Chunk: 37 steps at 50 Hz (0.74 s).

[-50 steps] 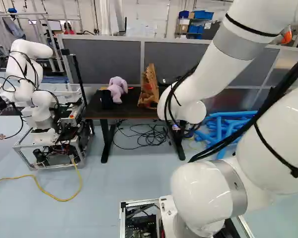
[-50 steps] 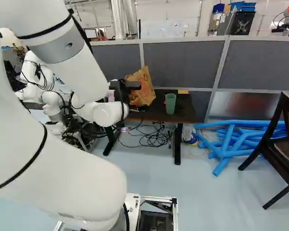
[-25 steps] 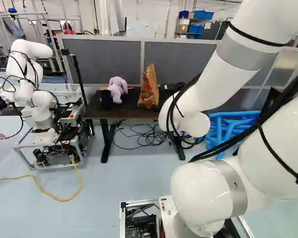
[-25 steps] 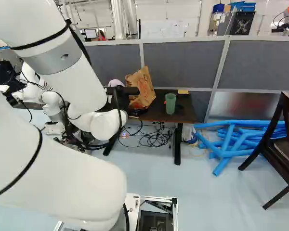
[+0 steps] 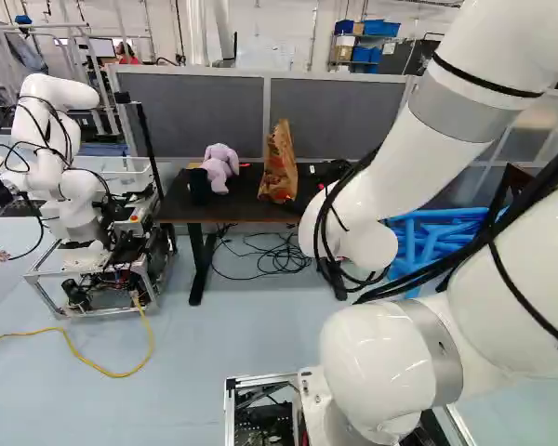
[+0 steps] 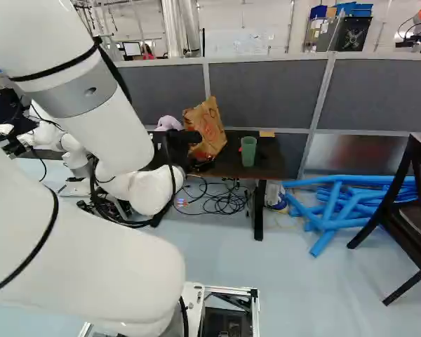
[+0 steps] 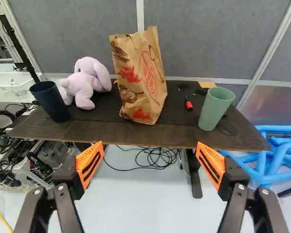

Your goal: Pick up the bag on the ground and place it on the table

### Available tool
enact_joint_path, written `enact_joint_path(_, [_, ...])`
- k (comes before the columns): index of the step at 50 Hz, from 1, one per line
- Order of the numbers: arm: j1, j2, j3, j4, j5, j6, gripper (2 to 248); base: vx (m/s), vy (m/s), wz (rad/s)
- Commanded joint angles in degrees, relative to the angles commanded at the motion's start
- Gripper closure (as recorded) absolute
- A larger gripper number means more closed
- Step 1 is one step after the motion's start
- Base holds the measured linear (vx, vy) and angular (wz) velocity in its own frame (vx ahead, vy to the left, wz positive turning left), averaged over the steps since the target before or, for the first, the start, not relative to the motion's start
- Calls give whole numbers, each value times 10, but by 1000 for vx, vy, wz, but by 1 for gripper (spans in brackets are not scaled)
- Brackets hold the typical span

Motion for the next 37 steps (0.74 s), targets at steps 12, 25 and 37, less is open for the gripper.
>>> enact_joint_path(12, [0,1,2,0,2,0,3,0,0,0])
enact_joint_path(25, [0,1,2,0,2,0,3,0,0,0])
enact_joint_path(37, [0,1,2,0,2,0,3,0,0,0])
